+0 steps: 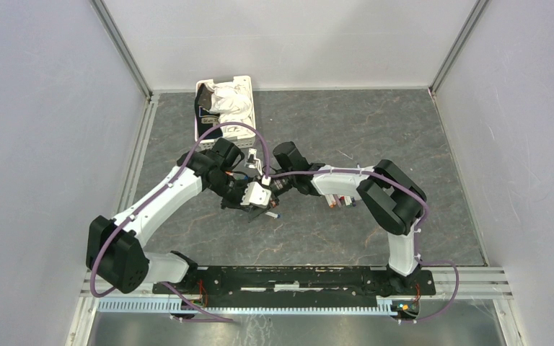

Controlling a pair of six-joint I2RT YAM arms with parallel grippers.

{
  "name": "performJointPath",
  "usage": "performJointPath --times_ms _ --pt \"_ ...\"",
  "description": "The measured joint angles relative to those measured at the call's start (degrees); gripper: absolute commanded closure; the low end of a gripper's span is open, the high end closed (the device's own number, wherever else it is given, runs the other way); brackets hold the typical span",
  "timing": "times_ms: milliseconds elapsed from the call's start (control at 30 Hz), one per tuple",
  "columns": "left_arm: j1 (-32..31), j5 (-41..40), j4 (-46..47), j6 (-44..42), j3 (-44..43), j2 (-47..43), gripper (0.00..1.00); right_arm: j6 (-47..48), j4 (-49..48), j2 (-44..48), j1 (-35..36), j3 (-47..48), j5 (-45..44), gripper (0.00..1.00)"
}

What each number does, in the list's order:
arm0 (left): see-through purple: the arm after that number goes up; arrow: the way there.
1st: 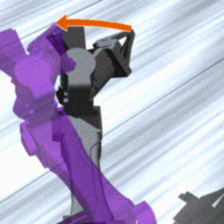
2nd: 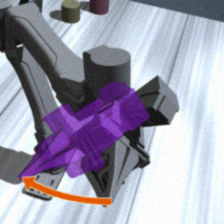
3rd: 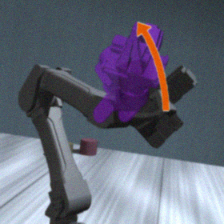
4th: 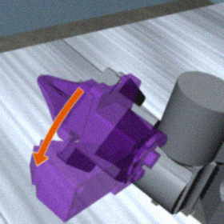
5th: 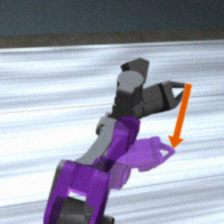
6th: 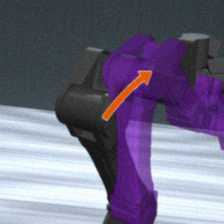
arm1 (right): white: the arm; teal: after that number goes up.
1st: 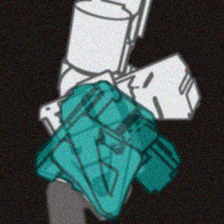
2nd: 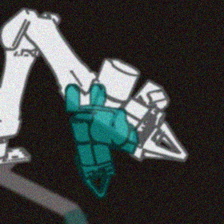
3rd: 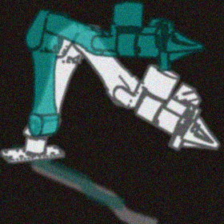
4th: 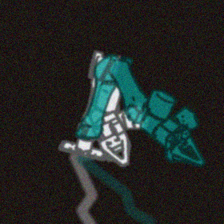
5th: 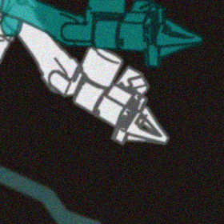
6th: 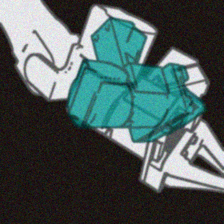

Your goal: Open the pen caps

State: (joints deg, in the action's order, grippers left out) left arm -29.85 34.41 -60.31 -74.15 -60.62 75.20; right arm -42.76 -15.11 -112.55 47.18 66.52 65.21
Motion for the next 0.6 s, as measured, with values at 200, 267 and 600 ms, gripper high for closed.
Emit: performJointPath --times_ms 200,267,600 --pt "0.2 -4.1 -1.4 -0.7 -1.4 0.8 0.98 -2.0 -0.3 -5.0 -0.4 5.3 3.7 1.00" --pt "0.2 -5.8 -2.3 -0.8 -3.1 2.4 0.98 -1.4 0.3 -6.1 -0.7 6.8 4.3 1.00" --pt "23.6 -0.7 -13.0 -14.8 -15.4 12.3 0.98 14.5 10.8 31.1 -6.3 -30.3 -12.0 1.00"
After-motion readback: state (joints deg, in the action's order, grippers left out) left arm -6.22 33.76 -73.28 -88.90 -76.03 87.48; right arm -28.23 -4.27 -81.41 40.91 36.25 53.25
